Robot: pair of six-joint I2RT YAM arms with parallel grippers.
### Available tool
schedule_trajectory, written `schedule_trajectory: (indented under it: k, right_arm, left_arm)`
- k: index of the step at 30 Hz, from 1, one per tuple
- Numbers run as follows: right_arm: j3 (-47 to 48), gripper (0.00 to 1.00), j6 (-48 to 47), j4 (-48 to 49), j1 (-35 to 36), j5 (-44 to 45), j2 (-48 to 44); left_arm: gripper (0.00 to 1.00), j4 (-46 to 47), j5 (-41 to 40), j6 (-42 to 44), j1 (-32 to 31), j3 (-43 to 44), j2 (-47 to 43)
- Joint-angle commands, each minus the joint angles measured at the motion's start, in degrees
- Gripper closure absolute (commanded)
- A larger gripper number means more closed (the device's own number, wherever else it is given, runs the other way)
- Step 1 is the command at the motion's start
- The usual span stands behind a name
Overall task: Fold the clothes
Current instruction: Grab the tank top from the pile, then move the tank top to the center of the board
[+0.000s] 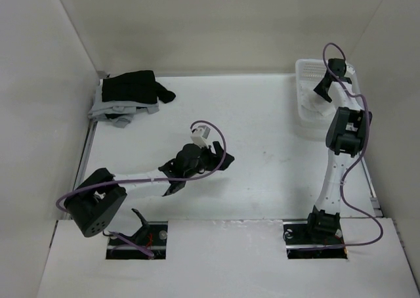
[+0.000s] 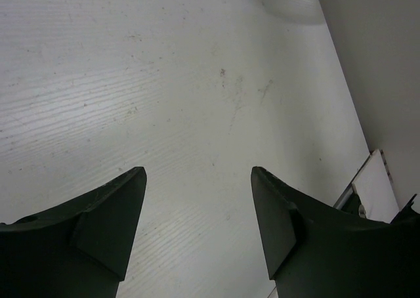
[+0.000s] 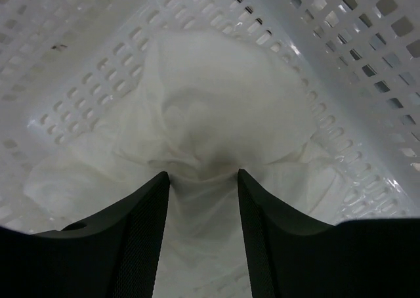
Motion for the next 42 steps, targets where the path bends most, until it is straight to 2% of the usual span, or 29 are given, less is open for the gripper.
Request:
schedule_trajectory:
  k: [1,2,4,6,8,12,13,14,16,20,26,28,31,34,37,42]
  right_arm:
    - [5.8,0.54,-1.1,-3.4,0.0,0.2,3.8]
    - [5.7,0.63,-1.2,-2.8,0.0,0.0,3.7]
    - [5.7,0.73,-0.8,-2.3,0.0,-0.5,3.5]
    - [4.6,0.94,0.8,-1.6,0.0,0.0,2.0]
    - [0.3,1.00,2.4,2.4,-0.2,-0.5,-1.9]
    - [-10.8,1.00,3.6,13.8,0.0,-1.2,-13.2]
    - [-17.8,1.00,4.3,19.8,0.0,-0.5,-23.0]
    - [-18.6,1.00,4.4,20.5,0.2,-0.5,-24.3]
    - [-23.9,1.00,4.9,24.6,1.4,-0.6,-32.4]
    - [-33.2,1.00,3.3,31.7,8.0,-0.1,-50.5]
    - [-34.7,1.00,-2.6,32.6,24.6,-1.7,-68.6]
    - [-33.8,1.00,-5.0,32.5,30.8,-1.9,-72.7]
    - [-31.6,0.98,-9.2,31.9,43.8,-1.9,-78.5]
    - [-32.5,0.97,-10.0,30.8,51.6,-1.5,-80.8]
    - [-39.8,0.96,-5.9,31.2,54.5,-1.9,-81.2]
    - [-61.9,0.91,9.4,39.7,55.8,-6.1,-77.6]
  left_arm:
    - [0.36,3.7,2.1,-1.7,2.0,-0.8,-3.4]
    - [0.36,3.7,2.1,-1.8,2.2,-0.8,-3.4]
    - [0.36,3.7,2.2,-1.8,2.4,-0.7,-3.3]
    - [0.36,3.6,2.2,-1.8,2.5,-0.1,-2.8]
    - [0.36,3.6,2.5,-1.8,2.5,0.2,-2.4]
    - [0.36,3.7,2.9,-1.8,2.4,0.6,-1.6]
    - [0.36,3.7,2.8,-2.2,2.8,0.6,-1.8]
    - [0.36,3.7,2.8,-2.2,2.8,0.6,-1.8]
    - [0.36,3.7,2.5,-2.6,3.3,0.3,-2.7]
    - [0.36,3.1,1.8,-3.6,5.0,-0.7,-5.6]
    - [0.36,0.5,-1.1,-6.4,8.4,-3.0,-12.0]
    - [0.36,-1.5,-3.4,-6.9,9.5,-3.5,-14.6]
    - [0.36,-7.5,-8.4,-7.0,12.0,-4.4,-21.4]
    - [0.35,-11.8,-9.8,-7.6,15.2,-5.3,-27.3]
    - [0.35,-15.5,-8.8,-8.2,19.5,-6.5,-32.7]
    - [0.35,-21.0,-6.7,-8.1,25.9,-8.1,-38.4]
